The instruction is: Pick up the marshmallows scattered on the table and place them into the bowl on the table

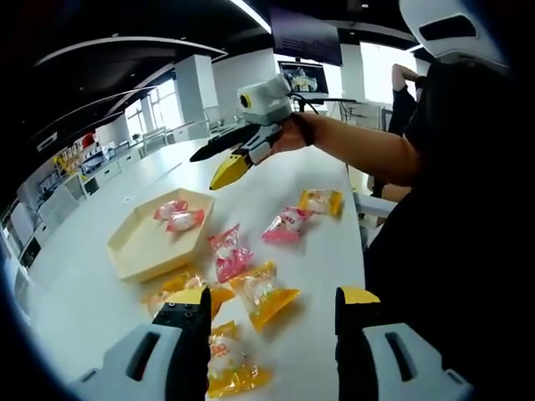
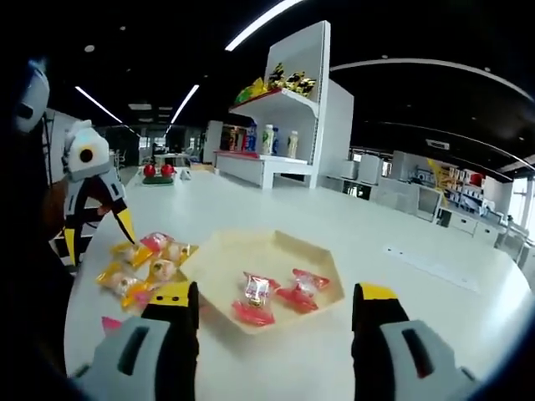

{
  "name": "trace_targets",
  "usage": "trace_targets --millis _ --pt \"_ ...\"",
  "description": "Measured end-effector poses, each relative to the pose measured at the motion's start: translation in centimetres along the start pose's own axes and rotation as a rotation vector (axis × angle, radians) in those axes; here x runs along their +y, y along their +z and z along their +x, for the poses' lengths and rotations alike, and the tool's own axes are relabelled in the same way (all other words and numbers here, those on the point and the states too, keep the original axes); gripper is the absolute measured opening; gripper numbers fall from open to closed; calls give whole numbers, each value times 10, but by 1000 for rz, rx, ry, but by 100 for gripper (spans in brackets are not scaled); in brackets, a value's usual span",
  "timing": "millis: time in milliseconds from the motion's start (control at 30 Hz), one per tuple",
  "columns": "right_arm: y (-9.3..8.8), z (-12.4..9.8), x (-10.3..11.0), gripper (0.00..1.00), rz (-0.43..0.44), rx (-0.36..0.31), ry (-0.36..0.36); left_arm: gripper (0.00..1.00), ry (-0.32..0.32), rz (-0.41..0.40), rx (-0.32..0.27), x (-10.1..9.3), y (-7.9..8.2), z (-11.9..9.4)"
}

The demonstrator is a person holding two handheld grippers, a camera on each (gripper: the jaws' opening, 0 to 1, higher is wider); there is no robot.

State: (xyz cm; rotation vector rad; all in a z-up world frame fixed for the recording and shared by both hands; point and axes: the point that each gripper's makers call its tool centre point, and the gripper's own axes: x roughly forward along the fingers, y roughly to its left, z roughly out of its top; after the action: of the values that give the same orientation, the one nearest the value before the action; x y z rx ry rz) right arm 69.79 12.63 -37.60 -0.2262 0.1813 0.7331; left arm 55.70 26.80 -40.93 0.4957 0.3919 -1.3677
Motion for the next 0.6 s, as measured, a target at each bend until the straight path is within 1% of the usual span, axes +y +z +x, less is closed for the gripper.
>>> trace_targets --millis 200,433,600 --pt "-4 -3 -1 75 3 12 6 60 1 -5 -4 0 0 -1" --pt "-6 -12 -11 74 10 17 -10 60 -2 -5 -6 -2 0 -1" --pt "-4 -18 -12 73 32 4 -4 60 0 -1 2 -1 -1 -1"
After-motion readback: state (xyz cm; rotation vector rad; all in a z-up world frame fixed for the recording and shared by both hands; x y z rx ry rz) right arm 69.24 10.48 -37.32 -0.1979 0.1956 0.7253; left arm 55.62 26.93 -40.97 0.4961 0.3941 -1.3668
